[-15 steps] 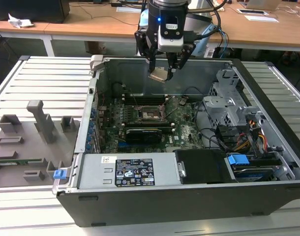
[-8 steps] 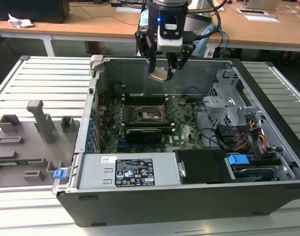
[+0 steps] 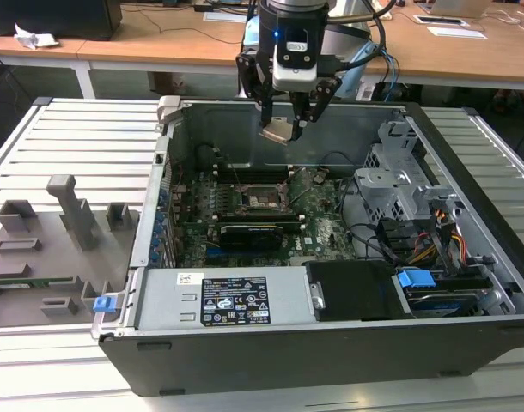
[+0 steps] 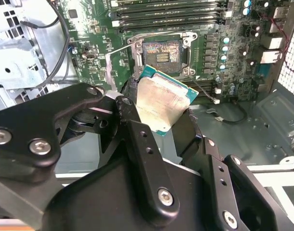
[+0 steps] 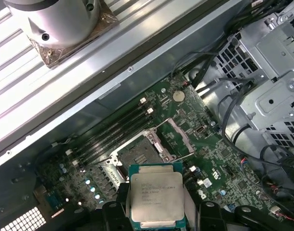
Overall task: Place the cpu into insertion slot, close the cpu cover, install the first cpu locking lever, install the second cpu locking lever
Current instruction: 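Place the cpu into insertion slot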
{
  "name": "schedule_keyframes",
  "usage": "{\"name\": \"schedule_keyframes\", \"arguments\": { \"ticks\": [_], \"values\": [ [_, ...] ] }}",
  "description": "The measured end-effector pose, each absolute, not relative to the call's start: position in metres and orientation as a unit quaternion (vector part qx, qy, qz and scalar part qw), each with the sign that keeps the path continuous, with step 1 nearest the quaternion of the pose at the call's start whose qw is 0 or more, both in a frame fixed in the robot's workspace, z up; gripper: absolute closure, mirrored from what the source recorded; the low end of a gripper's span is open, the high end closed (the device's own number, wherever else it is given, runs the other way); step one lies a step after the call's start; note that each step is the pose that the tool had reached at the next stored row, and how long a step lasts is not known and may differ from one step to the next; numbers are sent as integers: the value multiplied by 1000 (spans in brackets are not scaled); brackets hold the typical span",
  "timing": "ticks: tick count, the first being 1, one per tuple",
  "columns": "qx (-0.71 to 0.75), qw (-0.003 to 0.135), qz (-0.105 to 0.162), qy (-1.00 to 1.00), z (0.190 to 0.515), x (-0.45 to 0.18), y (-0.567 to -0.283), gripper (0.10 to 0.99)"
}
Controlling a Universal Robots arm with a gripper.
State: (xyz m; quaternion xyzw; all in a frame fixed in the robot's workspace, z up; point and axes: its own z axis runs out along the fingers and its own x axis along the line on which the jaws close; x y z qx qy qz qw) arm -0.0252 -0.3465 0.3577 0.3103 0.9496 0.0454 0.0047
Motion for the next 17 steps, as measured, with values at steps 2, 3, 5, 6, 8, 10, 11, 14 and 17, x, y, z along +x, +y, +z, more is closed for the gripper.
{"name": "schedule_keyframes", "arguments": {
  "ticks": [2,3,5,6,8,10,11,14,17],
  "values": [
    [325,5,45,945,357,-25,-347,553],
    [329,6,45,943,357,-25,-347,553],
    [337,6,45,940,357,-25,-347,553],
    [339,6,45,940,357,-25,-347,553],
    [344,6,45,938,357,-25,-347,553],
    [348,6,45,936,356,-26,-347,553],
    [350,7,45,936,356,-26,-347,553],
    [353,7,45,935,356,-28,-347,553],
    [356,7,45,933,356,-28,-347,553]
  ]
}}
